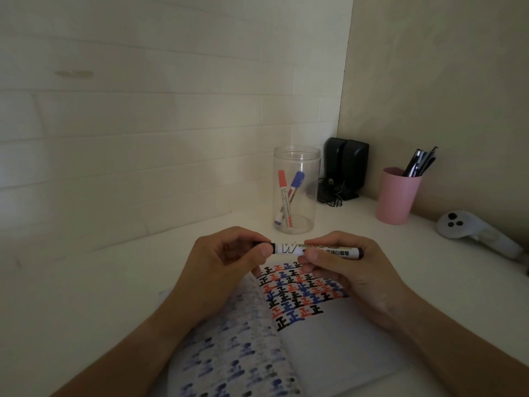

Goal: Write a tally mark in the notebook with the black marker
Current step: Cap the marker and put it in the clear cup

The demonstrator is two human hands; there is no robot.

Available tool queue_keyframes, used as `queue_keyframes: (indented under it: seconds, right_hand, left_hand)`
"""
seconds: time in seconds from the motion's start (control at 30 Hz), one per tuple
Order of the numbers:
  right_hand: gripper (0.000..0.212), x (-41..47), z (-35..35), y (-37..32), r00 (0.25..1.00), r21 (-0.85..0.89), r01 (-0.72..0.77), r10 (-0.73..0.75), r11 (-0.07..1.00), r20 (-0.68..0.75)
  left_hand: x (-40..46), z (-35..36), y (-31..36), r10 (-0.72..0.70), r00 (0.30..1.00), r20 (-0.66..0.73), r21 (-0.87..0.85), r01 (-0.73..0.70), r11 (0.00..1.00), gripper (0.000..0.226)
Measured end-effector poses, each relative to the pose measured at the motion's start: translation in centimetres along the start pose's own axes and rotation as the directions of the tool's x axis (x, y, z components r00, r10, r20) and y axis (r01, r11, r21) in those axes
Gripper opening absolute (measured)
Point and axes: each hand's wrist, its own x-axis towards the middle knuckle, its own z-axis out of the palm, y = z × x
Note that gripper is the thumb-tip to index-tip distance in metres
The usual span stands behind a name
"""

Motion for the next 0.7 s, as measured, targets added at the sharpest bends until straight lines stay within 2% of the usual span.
queue_keyframes:
  seconds: [0.1, 0.27, 0.37, 0.47, 0.53, 0.57, 0.7]
  right_hand:
    - [0.027, -0.1, 0.0, -0.4, 0.997, -0.106, 0.075, -0.076, 0.992, -0.01]
    - [0.024, -0.6, 0.0, -0.3, 0.989, -0.131, 0.15, -0.151, 0.98, 0.009]
    - [0.021, -0.6, 0.0, -0.3, 0.986, -0.126, 0.168, -0.168, 0.978, 0.01]
    - [0.016, -0.4, 0.3, 0.2, 0.992, -0.059, 0.125, -0.123, 0.99, 0.042]
    - [0.007, 0.0, 0.0, 0.4, 0.999, 0.076, 0.048, -0.05, 0.996, 0.02]
    - [0.004, 0.2, -0.3, 0.6, 1.0, 0.107, 0.02, -0.019, 0.994, -0.017]
    - [0.01, 0.3, -1.0, 1.4, 0.982, -0.047, -0.031, 0.022, 0.998, -0.189]
  left_hand:
    - [-0.1, 0.0, 0.0, -0.014, 1.0, 0.01, -0.067, 0.015, 0.998, 0.02]
    - [-0.6, 0.0, -0.2, -0.026, 0.999, 0.032, -0.116, 0.029, 0.993, 0.017]
    - [-0.6, 0.3, -0.1, -0.027, 0.999, 0.025, -0.155, 0.03, 0.987, 0.015]
    - [-0.3, 0.0, 0.2, 0.008, 0.999, -0.053, -0.144, -0.015, 0.989, 0.019]
    - [0.0, -0.3, 0.0, 0.06, 0.993, -0.101, -0.048, -0.065, 0.997, 0.02]
    - [-0.1, -0.3, -0.2, 0.099, 0.991, -0.089, 0.056, -0.094, 0.994, 0.022]
    - [-0.1, -0.4, -1.3, 0.19, 0.982, 0.008, 0.472, -0.172, 0.865, 0.054]
